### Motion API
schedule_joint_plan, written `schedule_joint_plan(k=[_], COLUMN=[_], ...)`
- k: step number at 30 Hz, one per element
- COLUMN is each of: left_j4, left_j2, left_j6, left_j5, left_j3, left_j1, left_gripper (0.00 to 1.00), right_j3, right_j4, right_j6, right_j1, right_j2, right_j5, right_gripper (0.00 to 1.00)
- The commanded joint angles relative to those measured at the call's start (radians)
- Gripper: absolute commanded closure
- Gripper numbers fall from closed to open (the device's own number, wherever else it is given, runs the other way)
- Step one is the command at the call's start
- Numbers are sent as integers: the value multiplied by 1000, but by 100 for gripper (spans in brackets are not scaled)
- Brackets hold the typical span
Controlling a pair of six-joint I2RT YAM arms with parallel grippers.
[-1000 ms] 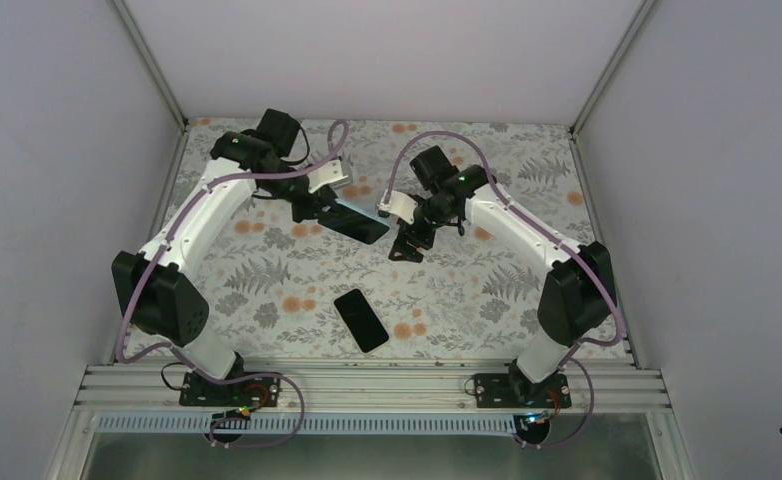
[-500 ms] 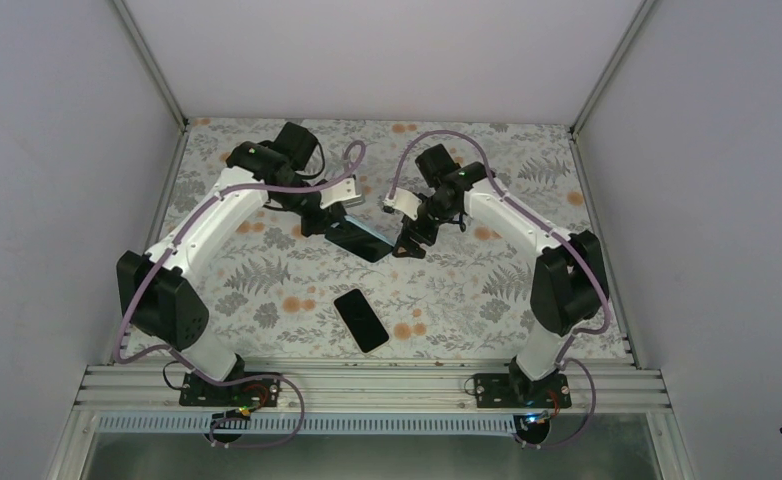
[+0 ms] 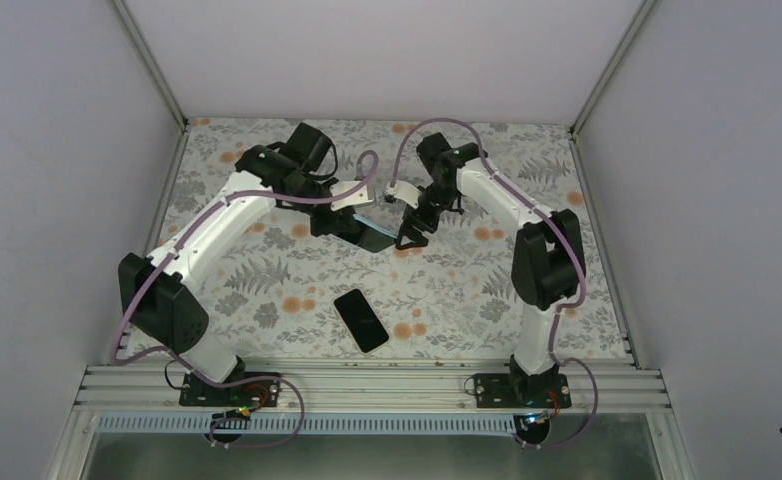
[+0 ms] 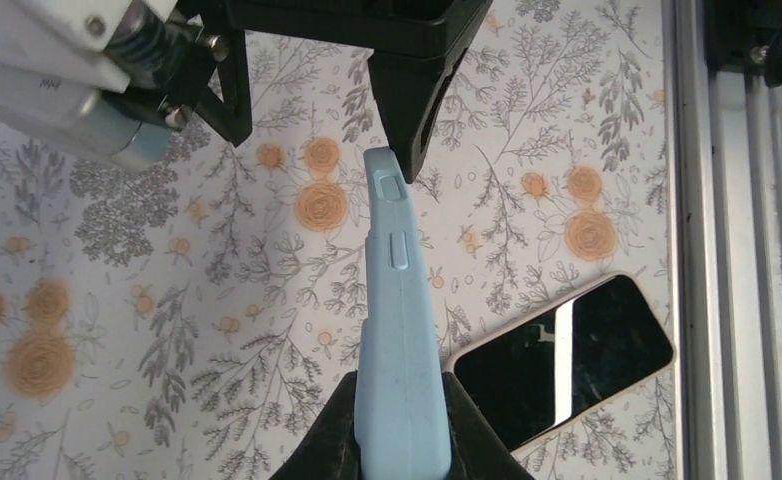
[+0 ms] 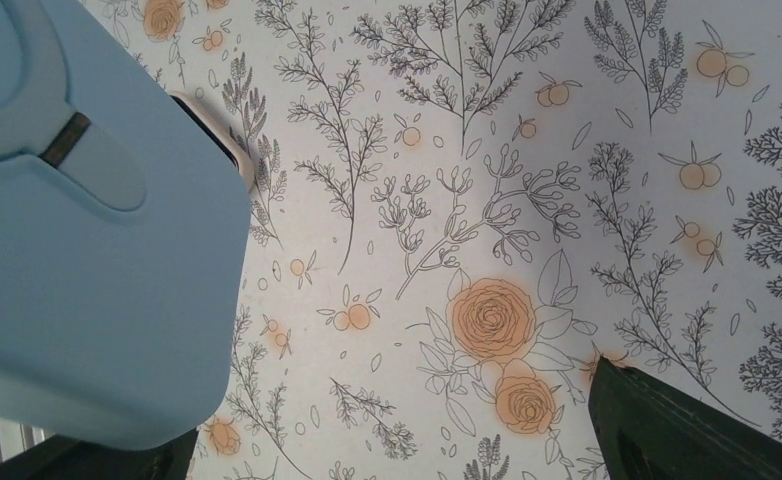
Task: Take the phone out of the phone case
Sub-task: Remove the phone case from the phone.
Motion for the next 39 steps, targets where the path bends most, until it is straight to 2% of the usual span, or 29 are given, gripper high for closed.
schedule_joint_plan(k=[1, 10, 15, 19, 23, 32, 39], left_j4=[-107, -143, -151, -127, -54, 109, 102], left_j2=[-65, -82, -77, -84, -93, -118, -78], left_j6=[-5, -4, -7, -14, -50, -97, -94], left_j5=[165, 166, 162, 140, 93, 62, 123], left_j3=[30, 71, 83, 79, 50, -9, 26], left_j1=[-71, -81, -83, -83, -81, -70, -67], left_gripper=[98, 98, 98, 98, 98, 98, 98], right_j3=[128, 277, 281, 283, 158, -351, -512], right_j4=[35, 25, 103, 68, 61, 237, 339], right_j6=[-43, -39, -3, -12, -29, 13, 58], right_j1=[-41, -93, -123, -139, -137, -132, -128], right_j2=[71, 172, 183, 169, 53, -439, -569], right_j5=[45, 143, 239, 211, 127, -105, -167], right_gripper=[0, 0, 0, 0, 0, 0, 1])
